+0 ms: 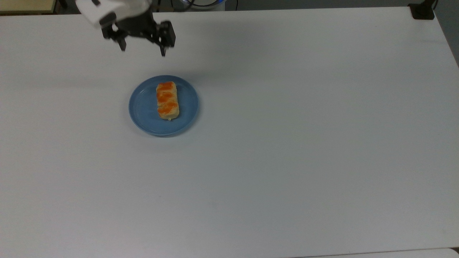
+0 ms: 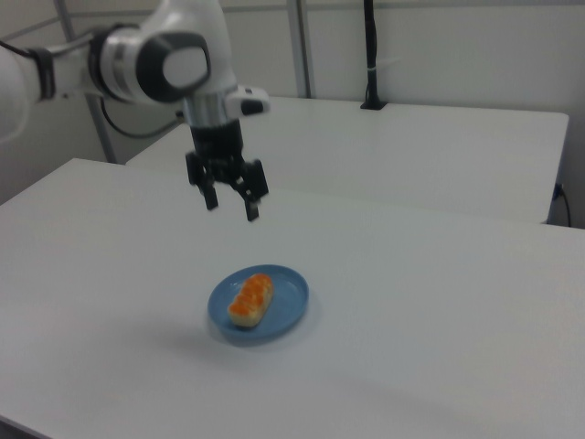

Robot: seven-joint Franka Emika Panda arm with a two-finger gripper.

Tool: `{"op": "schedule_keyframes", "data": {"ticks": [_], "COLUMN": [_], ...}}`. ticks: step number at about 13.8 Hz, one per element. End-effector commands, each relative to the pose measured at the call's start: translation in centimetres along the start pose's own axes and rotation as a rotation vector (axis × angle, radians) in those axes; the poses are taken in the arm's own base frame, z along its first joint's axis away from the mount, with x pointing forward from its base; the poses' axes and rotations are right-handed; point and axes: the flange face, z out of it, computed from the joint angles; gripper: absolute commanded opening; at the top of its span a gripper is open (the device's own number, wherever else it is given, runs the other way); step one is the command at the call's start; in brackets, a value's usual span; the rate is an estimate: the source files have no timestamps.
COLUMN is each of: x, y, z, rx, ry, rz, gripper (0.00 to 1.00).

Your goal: Put the bread onto the plate

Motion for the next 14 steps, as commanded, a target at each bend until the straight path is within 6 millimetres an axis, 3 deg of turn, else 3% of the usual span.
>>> {"op": "schedule_keyframes", "data": {"ticks": [1,3,6,14], "x": [-3.6,-5.1,-5.5,-5.4], "y": [2.5,2.5,1.8,1.9], "z": [-7.8,-9.8,-10.9,-11.5], "rx": [0.082,0.087,0.083,0.057], "ry": [0.070,0.094,0.123,0.140], "rz": [0.135,0.137,0.116,0.071], "gripper": [1.00,1.00,1.00,1.00]}}
